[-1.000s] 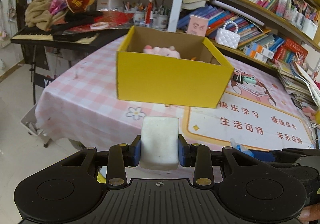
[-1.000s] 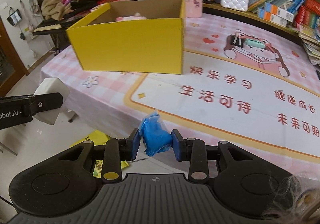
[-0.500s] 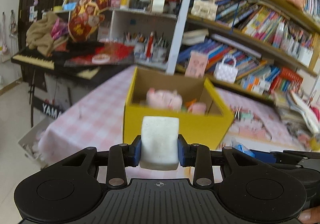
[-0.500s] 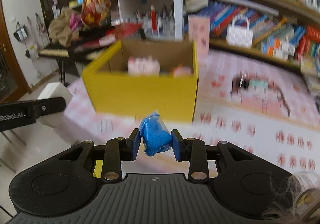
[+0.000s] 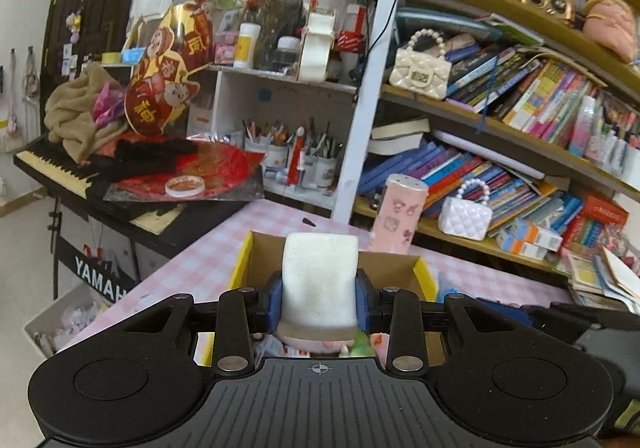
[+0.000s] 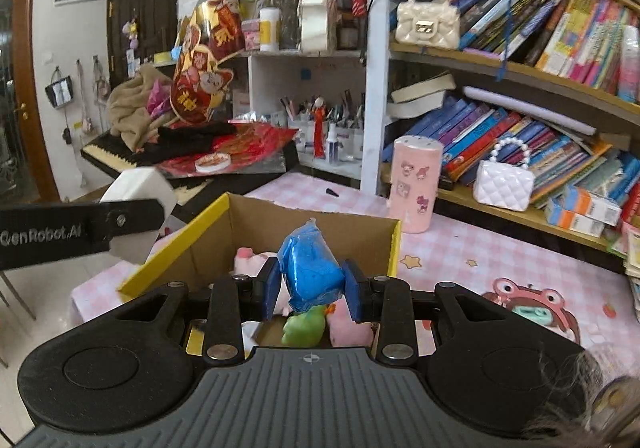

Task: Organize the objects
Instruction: 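Carry the blue cloth and white sponge over the yellow box with both tools, then open right tool releasing the cloth while left tool releases the sponge into the box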

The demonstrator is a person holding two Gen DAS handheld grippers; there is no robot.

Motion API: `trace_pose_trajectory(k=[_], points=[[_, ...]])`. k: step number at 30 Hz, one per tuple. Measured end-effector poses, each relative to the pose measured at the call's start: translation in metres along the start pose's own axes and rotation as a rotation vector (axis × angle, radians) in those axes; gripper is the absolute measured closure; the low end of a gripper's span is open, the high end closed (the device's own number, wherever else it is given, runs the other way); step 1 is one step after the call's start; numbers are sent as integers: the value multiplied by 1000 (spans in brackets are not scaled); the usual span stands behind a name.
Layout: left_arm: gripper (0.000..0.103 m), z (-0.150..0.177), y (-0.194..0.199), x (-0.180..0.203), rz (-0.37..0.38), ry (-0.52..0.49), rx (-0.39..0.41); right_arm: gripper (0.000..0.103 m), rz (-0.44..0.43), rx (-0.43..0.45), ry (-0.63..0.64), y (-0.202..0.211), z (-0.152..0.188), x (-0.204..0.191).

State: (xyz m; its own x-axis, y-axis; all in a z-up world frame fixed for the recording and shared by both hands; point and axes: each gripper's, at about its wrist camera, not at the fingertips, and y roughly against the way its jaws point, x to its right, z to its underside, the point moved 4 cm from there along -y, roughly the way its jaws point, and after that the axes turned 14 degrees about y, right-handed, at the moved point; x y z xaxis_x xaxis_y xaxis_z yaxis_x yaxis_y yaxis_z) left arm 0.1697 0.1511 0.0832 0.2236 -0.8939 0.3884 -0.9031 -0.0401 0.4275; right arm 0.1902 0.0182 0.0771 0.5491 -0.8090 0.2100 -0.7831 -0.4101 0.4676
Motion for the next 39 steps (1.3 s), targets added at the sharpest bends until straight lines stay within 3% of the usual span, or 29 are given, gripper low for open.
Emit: trace_pose_trajectory(k=[12, 21, 29, 33, 35, 37, 39], points=[[70, 21, -73, -6, -98, -21, -119, 72, -72, -110, 124, -78, 29, 9], [70, 43, -109, -12, -170, -70, -237, 72, -148, -194, 244, -112, 41, 1], [69, 58, -121, -21, -190, -73, -317, 71, -148, -223, 274, -122, 38, 0], [65, 60, -117, -19, -182, -74, -316, 68, -154, -241, 281, -122, 38, -1], [56, 55, -110, -18, -181, -76, -293, 66, -143, -234, 242, -117, 37, 3], [41, 45, -97, -15, -164, -77, -235, 64, -129, -211, 191, -108, 35, 9], [39, 34, -82, -12, -121, -73, -189, 60, -119, -178, 138, -95, 32, 16]])
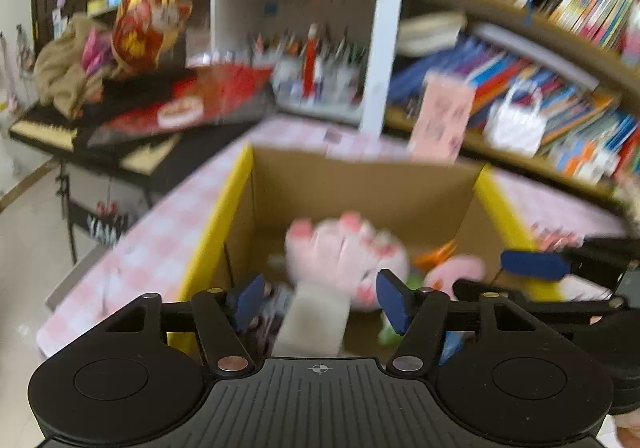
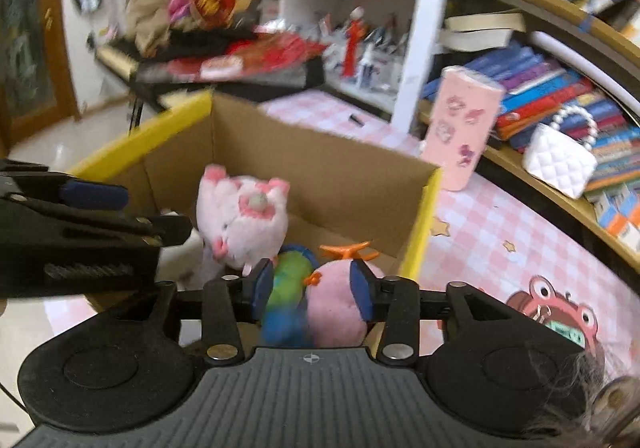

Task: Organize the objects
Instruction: 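Open right tool releasing the cloth while left tool releases the sponge into the box, then move both tools back toward the binder clip and green clip toy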

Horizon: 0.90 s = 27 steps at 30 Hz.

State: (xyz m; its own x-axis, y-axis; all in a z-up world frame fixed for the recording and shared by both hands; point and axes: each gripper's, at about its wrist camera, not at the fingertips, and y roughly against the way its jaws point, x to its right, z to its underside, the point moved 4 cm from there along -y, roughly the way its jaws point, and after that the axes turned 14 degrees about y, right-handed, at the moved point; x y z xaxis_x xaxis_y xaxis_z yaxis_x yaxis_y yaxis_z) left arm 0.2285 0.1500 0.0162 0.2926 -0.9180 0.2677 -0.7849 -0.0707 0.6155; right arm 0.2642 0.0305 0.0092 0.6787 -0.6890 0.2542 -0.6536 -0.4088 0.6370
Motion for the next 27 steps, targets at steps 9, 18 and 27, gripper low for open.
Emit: trace_pose_trajectory(k=[9, 18, 27], points=[[29, -6, 80, 7, 100, -46, 144, 56, 106, 162, -155, 85, 2, 0], [29, 56, 106, -6, 108, -105, 58, 56, 201, 135, -279, 136, 45, -34], [29, 109, 127, -25, 114, -94, -32, 57, 284, 20, -340, 157, 103, -81]])
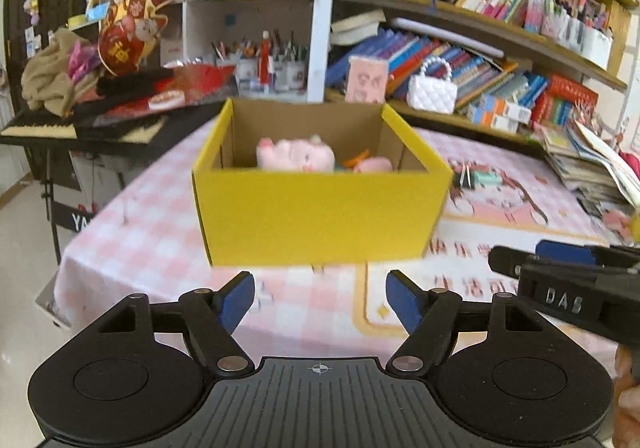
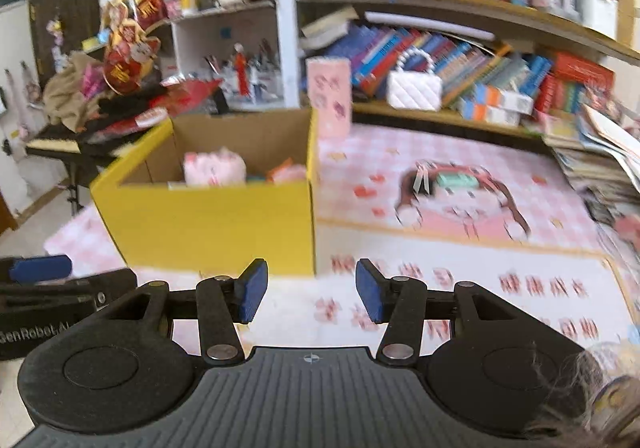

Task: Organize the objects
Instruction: 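Move both tools back toward the binder clip and green clip toy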

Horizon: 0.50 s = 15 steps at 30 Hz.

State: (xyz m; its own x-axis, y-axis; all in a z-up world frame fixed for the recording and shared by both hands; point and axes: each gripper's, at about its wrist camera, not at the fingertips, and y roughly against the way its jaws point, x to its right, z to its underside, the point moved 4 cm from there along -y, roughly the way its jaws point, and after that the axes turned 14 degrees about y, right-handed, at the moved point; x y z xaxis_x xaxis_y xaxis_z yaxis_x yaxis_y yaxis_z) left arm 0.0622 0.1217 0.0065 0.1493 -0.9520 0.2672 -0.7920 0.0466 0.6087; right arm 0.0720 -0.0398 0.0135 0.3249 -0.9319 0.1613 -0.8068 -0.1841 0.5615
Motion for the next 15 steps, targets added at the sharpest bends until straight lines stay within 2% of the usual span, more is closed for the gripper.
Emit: trace_pose_trajectory(k=[8, 15], points=[[29, 25, 3, 15, 61, -52, -46, 57, 73, -83, -25, 23, 47, -12], [29, 36, -2, 52, 150, -148, -85, 57, 179, -114, -82, 32, 63, 18]])
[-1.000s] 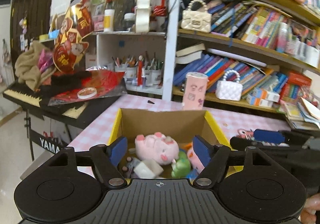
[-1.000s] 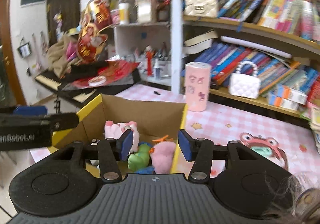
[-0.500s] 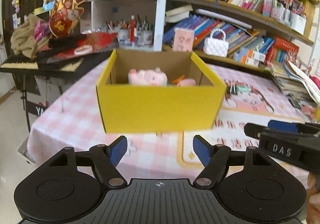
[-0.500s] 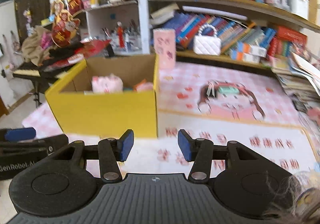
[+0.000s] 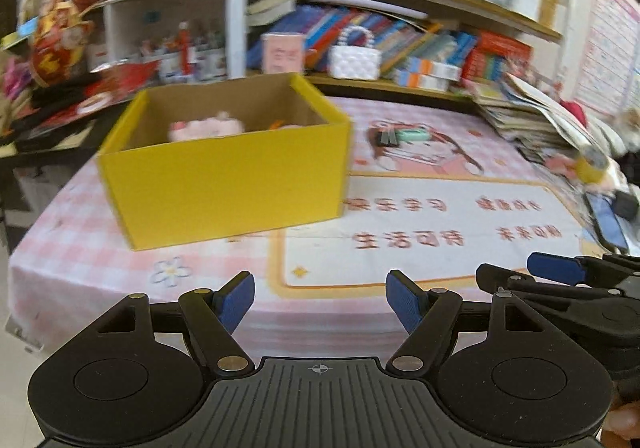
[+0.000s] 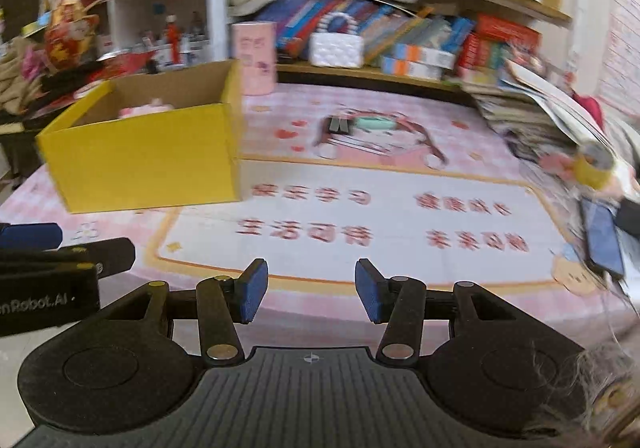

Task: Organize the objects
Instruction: 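Move both tools back toward the binder clip and green clip toy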

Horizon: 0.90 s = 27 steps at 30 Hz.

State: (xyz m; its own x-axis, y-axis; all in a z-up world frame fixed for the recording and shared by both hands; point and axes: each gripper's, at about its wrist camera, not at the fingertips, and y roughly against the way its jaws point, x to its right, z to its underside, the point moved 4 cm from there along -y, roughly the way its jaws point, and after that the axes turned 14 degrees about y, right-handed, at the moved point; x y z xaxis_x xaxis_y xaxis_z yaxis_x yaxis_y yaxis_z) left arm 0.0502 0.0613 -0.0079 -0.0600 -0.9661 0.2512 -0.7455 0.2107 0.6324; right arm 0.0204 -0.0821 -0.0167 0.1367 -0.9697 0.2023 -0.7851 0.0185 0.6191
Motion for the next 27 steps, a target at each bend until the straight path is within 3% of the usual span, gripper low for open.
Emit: trace_pose_trajectory(k=[11, 27], points=[[29, -1, -36, 61, 108, -73, -56, 57, 111, -80, -86, -9, 24, 63], [29, -33, -104, 121, 91, -56, -88, 57, 78, -95, -100, -68, -1, 136]])
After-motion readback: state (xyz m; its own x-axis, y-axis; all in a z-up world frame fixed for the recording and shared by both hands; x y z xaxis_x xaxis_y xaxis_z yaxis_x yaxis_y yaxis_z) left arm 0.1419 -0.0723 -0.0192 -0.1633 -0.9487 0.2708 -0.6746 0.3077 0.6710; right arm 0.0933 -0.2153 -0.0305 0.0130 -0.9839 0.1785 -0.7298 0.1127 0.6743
